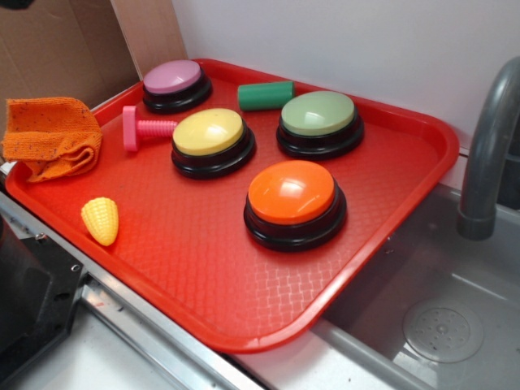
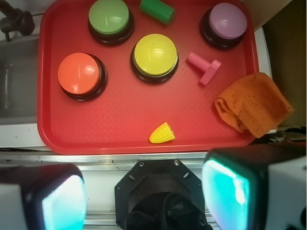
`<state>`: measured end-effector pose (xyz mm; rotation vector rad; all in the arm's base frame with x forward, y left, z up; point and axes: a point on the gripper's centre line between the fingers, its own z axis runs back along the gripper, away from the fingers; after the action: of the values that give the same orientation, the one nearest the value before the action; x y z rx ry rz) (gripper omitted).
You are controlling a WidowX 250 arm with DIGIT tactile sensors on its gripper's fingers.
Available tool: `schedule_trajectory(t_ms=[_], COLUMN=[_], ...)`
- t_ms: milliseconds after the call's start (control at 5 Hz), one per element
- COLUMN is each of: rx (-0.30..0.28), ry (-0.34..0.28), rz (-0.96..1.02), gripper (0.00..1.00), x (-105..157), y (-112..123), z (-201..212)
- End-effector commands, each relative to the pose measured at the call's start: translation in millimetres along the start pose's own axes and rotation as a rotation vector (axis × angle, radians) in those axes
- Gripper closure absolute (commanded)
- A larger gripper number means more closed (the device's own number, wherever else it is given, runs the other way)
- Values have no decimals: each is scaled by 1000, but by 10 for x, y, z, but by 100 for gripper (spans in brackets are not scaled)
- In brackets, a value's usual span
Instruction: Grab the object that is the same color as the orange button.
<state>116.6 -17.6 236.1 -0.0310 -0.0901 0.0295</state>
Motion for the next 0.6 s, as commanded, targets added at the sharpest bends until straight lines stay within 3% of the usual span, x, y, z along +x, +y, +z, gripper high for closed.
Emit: schedule_trajectory(t_ms=[0,200,400], rx=[0,19,81], ry=[0,-5,19], rz=[0,6,62], gripper=[0,0,0], x=[0,77,150], y=[0,219,439], z=[0,-194,-403])
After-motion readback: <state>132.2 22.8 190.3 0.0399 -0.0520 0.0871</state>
